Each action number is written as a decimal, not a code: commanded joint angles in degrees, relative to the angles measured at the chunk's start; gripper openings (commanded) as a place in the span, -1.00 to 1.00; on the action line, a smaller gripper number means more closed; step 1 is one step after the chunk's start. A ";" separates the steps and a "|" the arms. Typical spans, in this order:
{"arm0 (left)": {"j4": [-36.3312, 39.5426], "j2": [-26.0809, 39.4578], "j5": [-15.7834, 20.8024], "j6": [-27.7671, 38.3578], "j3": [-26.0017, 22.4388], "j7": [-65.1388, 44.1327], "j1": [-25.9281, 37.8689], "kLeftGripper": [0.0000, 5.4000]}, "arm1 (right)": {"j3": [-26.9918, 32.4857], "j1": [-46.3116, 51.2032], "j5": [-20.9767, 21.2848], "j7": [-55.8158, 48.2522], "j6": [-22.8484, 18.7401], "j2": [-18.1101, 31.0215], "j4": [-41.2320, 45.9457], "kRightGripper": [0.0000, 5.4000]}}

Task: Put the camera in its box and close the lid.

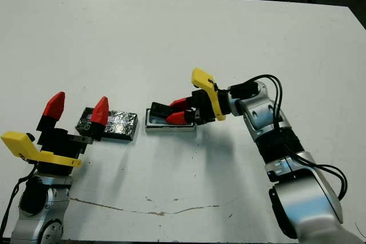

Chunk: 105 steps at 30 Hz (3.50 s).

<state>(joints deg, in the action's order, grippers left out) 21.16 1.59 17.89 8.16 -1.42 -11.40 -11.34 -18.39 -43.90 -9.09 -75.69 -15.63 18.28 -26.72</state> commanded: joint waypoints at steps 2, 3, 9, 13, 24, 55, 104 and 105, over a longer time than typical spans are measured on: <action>-0.08 0.18 -0.97 -0.08 -0.22 0.34 -0.68 1.00 | -0.80 2.04 1.88 -1.14 1.96 2.93 -0.57 -0.39; 0.06 0.13 -0.93 -0.23 -0.21 0.42 -0.72 1.00 | -0.77 2.06 1.82 -1.35 1.99 3.02 -1.01 -0.39; -0.18 0.23 0.03 0.00 -0.35 -0.27 -0.66 1.00 | -0.52 1.97 1.36 -2.49 1.41 3.33 -3.65 -0.39; -0.06 0.32 -0.37 0.05 -0.31 -0.18 -0.62 1.00 | -0.79 1.81 1.42 -3.14 2.39 3.37 -4.65 -0.39; -0.12 0.32 -0.49 0.04 -0.32 -0.14 -0.52 1.00 | -3.62 0.87 3.07 -4.41 2.30 4.51 -2.71 0.03; -0.18 0.28 0.23 -0.59 -0.11 -0.58 -0.63 1.00 | 9.85 2.88 -6.74 -4.34 -2.92 11.76 11.57 1.00; -47.07 40.57 6.80 -13.88 6.90 -81.02 54.26 1.00 | 31.78 55.75 -21.36 37.78 14.98 -4.95 42.81 -0.99; -47.22 40.58 7.05 -14.52 8.35 -81.10 54.65 1.00 | 31.83 55.72 -21.40 37.76 14.99 -4.84 42.61 -0.99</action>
<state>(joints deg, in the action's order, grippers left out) -25.46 42.35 25.32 -5.50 5.08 -91.78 42.19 13.18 11.58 -30.70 -38.44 -1.35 12.90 16.38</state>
